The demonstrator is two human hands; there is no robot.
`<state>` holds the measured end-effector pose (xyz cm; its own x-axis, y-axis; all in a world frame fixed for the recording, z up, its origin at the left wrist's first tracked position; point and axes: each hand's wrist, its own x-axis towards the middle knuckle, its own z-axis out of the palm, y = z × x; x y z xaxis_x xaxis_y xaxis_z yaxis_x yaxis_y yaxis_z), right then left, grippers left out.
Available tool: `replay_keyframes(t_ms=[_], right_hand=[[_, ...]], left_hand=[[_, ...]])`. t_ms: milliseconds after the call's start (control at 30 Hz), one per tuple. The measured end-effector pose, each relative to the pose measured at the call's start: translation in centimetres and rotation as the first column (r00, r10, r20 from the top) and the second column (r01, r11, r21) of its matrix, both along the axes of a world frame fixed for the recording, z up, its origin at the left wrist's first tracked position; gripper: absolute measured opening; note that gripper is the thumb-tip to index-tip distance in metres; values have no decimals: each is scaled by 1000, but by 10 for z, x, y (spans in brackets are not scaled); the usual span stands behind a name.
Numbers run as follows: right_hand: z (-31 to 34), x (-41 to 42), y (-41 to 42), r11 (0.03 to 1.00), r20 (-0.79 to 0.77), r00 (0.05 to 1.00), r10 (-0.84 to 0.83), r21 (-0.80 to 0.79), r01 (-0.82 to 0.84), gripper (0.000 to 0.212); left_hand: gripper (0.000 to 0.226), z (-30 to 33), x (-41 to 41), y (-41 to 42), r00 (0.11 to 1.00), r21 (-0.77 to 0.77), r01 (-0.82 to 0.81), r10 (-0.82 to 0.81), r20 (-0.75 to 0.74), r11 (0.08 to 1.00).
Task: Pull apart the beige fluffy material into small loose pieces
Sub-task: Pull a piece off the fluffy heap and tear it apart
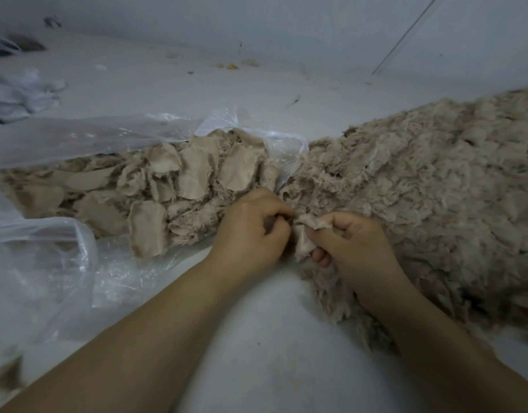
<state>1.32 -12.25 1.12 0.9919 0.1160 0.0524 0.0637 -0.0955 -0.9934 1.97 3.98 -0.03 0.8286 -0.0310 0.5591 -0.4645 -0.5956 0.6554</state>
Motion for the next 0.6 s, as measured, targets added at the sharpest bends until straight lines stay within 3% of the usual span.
replay_keyframes(t_ms=[100, 167, 233, 367, 467, 600], right_hand=[[3, 1, -2, 996, 5, 998, 67, 64, -67, 38], [5, 0, -3, 987, -17, 994, 112, 119, -110, 44], [7, 0, -4, 975, -76, 988, 136, 187, -120, 45], [8, 2, -6, 953, -143, 980, 142, 286, -96, 42], [7, 0, -2, 981, -115, 992, 50, 192, -27, 34], [12, -12, 6, 993, 203, 975, -89, -63, 103, 11]], left_hand=[[23, 6, -2, 0, 996, -178, 59, -69, -52, 982], [9, 8, -7, -3, 978, -221, 128, -160, -134, 967], [12, 7, -10, -6, 937, -254, 187, -250, -243, 949], [8, 9, -7, -3, 903, -488, 104, -287, -318, 867], [10, 12, -7, -5, 920, -537, 68, -262, -293, 841], [12, 16, -7, -4, 930, -619, 43, -257, -261, 784]])
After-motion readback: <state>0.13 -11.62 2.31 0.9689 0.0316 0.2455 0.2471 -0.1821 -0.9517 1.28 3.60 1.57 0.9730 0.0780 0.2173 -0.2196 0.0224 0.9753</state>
